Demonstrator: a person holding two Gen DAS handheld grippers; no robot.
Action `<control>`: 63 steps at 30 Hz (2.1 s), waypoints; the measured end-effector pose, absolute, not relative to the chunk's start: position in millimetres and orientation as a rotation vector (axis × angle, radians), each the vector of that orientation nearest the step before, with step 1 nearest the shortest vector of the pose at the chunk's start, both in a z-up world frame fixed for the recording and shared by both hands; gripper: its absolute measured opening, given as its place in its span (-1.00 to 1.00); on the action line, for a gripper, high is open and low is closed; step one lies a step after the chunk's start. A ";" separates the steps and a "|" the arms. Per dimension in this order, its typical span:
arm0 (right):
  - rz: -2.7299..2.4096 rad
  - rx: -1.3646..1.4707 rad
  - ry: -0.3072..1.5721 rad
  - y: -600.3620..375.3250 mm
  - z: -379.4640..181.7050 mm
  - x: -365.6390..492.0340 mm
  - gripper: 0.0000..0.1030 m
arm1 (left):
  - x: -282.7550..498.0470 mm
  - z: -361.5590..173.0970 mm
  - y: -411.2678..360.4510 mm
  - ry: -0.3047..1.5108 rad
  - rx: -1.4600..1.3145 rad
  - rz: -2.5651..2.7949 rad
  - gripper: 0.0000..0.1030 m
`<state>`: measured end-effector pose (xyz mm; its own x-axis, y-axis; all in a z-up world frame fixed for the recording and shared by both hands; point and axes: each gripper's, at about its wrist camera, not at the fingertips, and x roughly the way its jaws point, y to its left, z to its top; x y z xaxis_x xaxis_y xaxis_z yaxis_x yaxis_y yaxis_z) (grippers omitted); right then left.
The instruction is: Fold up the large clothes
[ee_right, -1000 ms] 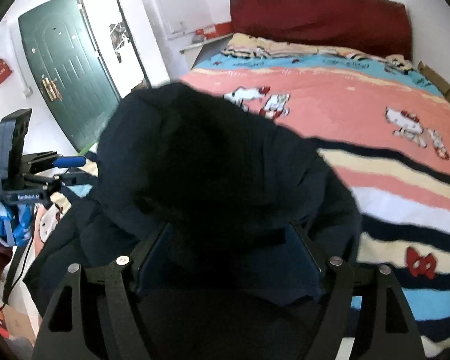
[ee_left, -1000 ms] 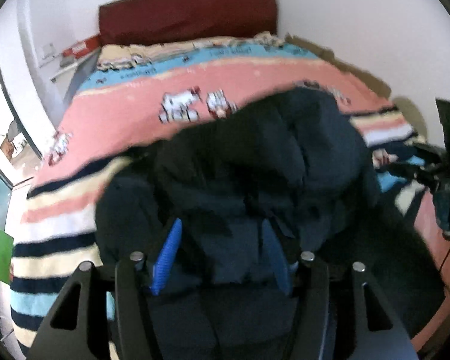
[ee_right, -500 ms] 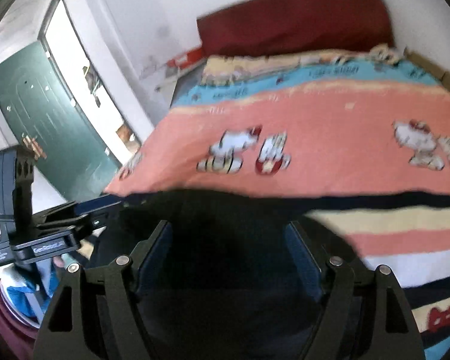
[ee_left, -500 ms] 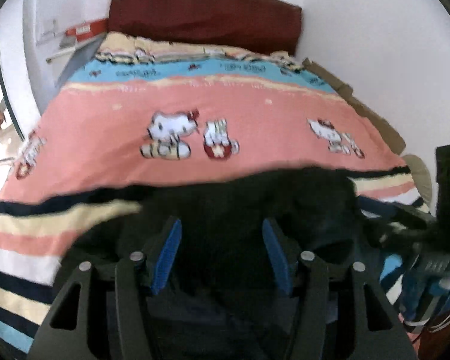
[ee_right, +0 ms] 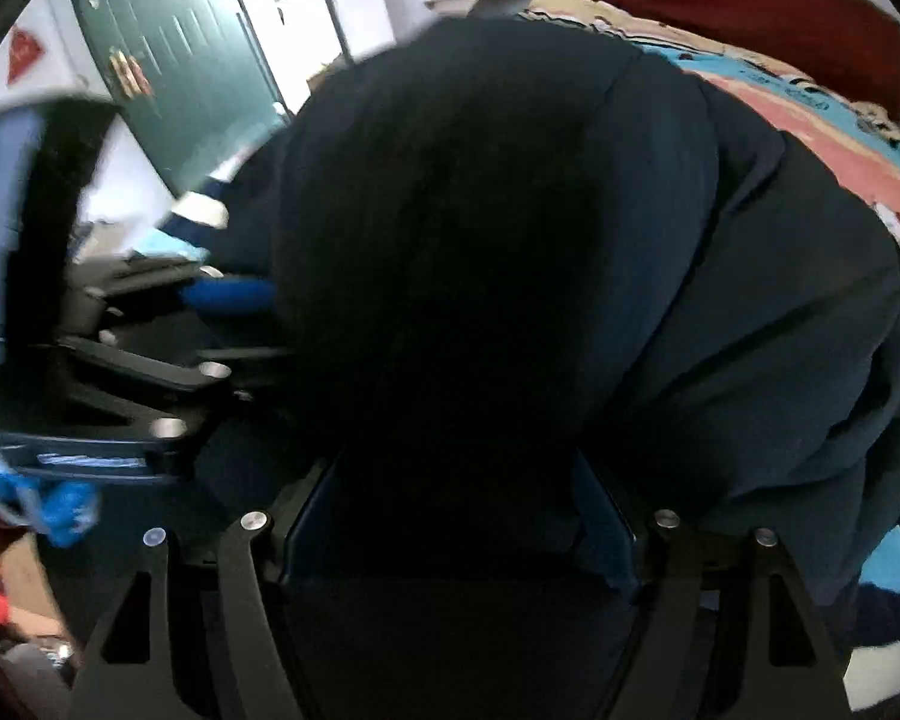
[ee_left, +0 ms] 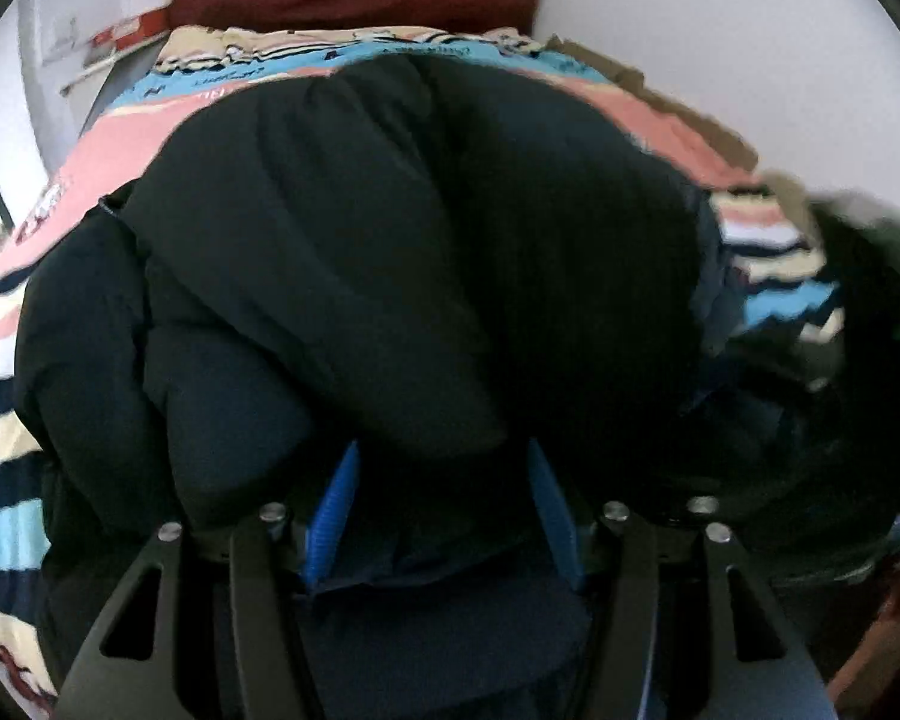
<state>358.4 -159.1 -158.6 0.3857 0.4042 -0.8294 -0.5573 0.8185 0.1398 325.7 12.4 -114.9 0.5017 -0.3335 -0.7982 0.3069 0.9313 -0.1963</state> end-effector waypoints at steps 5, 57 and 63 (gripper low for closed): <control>0.613 -0.103 1.028 -169.9 -169.8 381.0 0.44 | 332.4 -75.2 32.1 0.863 -0.080 -0.382 0.05; 0.375 -0.134 0.941 -216.2 -120.3 412.5 0.49 | 392.5 -118.3 13.8 0.948 0.151 -0.208 0.07; 0.375 -0.095 0.919 -255.8 -92.9 339.8 0.57 | 327.3 -99.4 48.1 0.957 0.110 -0.230 0.09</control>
